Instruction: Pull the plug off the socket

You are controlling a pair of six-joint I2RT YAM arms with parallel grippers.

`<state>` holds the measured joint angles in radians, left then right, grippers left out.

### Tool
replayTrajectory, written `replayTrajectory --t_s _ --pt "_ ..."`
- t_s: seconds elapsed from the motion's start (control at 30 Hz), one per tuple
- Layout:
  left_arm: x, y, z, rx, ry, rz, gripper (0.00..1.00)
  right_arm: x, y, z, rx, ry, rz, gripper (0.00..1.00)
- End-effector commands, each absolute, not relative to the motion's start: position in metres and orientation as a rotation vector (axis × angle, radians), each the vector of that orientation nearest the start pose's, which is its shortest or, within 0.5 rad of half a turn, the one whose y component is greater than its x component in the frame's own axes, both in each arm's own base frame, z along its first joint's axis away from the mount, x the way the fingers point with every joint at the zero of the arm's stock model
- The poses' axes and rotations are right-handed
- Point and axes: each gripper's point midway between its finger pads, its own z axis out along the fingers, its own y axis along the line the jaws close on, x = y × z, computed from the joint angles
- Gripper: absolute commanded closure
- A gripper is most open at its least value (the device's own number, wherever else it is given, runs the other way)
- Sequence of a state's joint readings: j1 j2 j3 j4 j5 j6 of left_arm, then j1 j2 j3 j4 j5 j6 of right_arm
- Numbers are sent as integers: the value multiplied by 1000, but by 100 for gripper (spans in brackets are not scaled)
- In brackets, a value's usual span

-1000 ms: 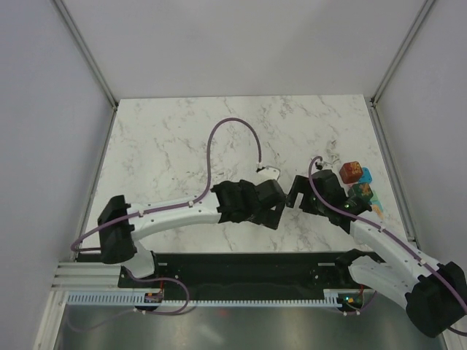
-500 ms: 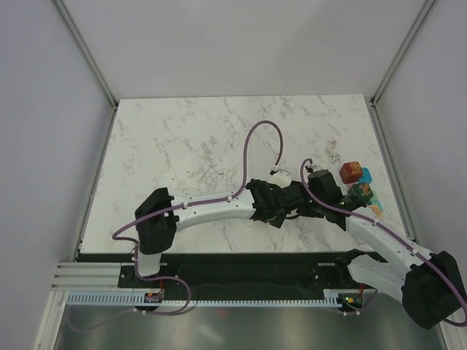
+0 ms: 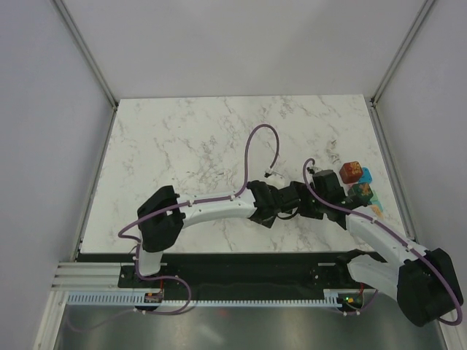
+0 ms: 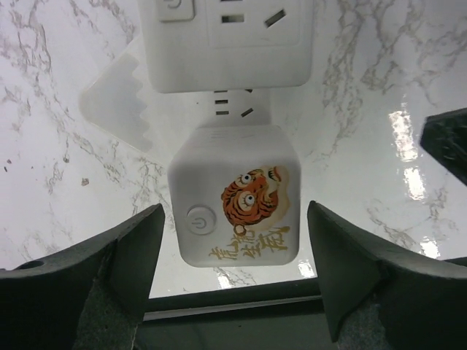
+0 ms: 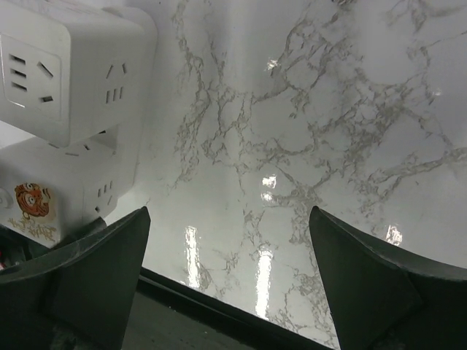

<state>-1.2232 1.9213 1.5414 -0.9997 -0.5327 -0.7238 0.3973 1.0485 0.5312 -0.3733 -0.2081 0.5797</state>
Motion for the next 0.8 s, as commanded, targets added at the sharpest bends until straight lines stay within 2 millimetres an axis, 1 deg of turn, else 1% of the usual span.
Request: replayTrajectory --t_s 0.0,0.1,0.13,0.2,0.23,0.3,0.33,0.37,0.4,0.43,0.47,0.5,0.53,0.57,0.6,0.63,0.67,0.77 --pt "198 -324 86 542 2500 216 21 212 167 73 112 2510 806 2" --pt "202 -318 85 528 2486 246 32 212 172 76 103 2483 854 2" --pt "205 -316 86 512 2480 247 37 210 173 74 97 2480 868 2" --pt "210 -318 90 490 2466 216 43 213 175 77 89 2452 884 2" --pt "214 -315 90 475 2472 211 52 213 176 76 85 2451 889 2" --pt "218 -317 94 456 2481 157 64 215 179 75 74 2446 908 2" --pt "221 -312 91 444 2492 158 82 215 181 74 68 2448 919 2" --pt "222 -310 92 448 2494 148 93 216 185 75 57 2444 947 2" --pt "220 -308 99 436 2496 109 98 216 186 76 54 2437 964 2" --pt "223 -304 95 426 2501 95 98 215 188 75 64 2434 985 2" --pt "220 -304 96 448 2514 45 98 217 193 80 49 2395 1022 2" --pt "221 -303 100 430 2505 -23 98 218 195 82 52 2375 1048 3" --pt "221 -304 104 430 2499 -75 98 214 196 79 101 2390 1077 3" --pt "215 -306 105 459 2512 -138 98 221 202 89 93 2322 1117 4" --pt "212 -302 111 452 2497 -191 98 220 207 94 93 2302 1170 4" --pt "211 -307 116 443 2477 -253 98 217 209 92 108 2292 1203 5" --pt "207 -310 118 447 2478 -310 98 222 214 103 131 2234 1256 7" --pt "197 -313 128 437 2453 -443 98 223 219 111 143 2165 1324 10"
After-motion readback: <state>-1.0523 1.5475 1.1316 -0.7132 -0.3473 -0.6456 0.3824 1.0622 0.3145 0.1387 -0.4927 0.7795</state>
